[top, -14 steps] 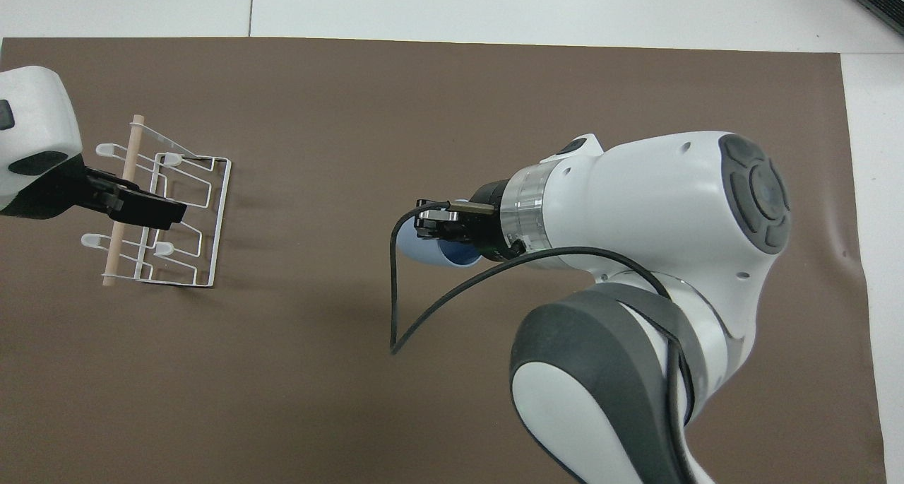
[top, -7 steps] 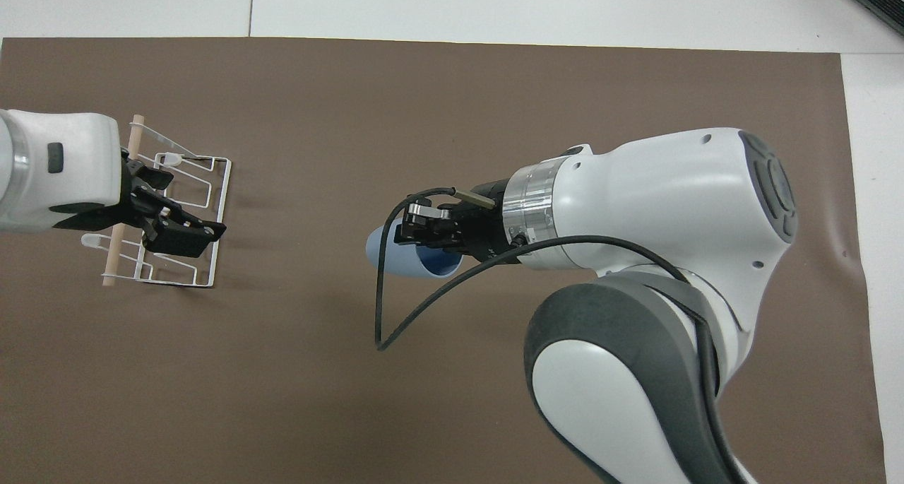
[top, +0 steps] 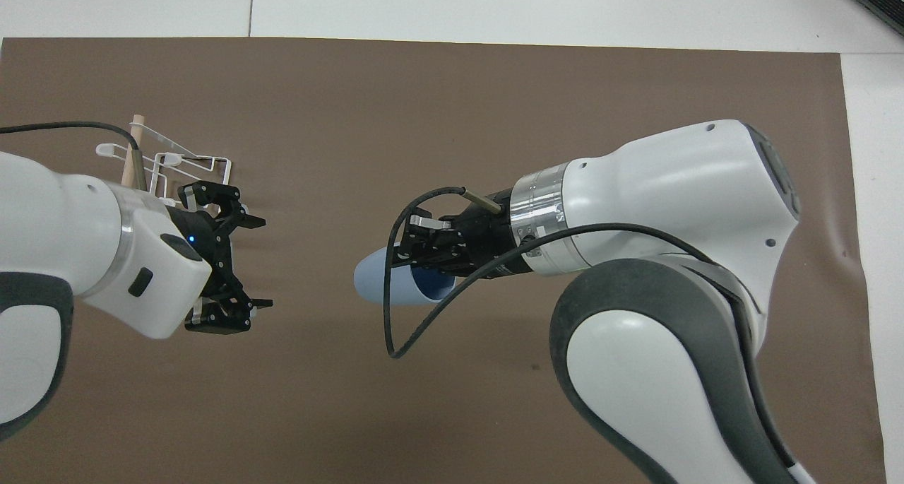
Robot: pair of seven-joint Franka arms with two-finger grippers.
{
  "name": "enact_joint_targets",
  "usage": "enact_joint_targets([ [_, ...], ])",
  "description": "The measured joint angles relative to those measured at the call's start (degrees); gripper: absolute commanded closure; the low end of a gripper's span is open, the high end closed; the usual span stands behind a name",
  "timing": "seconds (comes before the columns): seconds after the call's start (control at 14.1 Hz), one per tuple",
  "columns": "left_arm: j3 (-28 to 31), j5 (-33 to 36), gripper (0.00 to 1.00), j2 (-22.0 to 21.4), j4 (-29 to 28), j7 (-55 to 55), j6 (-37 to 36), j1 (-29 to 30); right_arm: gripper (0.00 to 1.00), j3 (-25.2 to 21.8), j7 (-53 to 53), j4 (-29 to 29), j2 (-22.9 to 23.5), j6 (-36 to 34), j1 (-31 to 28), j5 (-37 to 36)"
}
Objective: Hang cup on cup holder
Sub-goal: 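Carry the cup with the right gripper while the left gripper reaches it, then close the left gripper on the cup rim beside the right gripper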
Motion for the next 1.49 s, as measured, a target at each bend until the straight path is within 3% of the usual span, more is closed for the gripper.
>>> enact_joint_targets([
  [0.5,0.12,-10.05,0.00,-1.22,-6.99,2.96,7.45,-3.86,1.00,0.10,7.07,0.00,-0.47,0.00,0.22,0.02],
  [1.49,0.06,-13.39,0.00,-0.13,-7.90,-2.21,16.54,-9.50,1.00,0.07,12.33,0.02,-0.47,0.14,0.22,2.21],
])
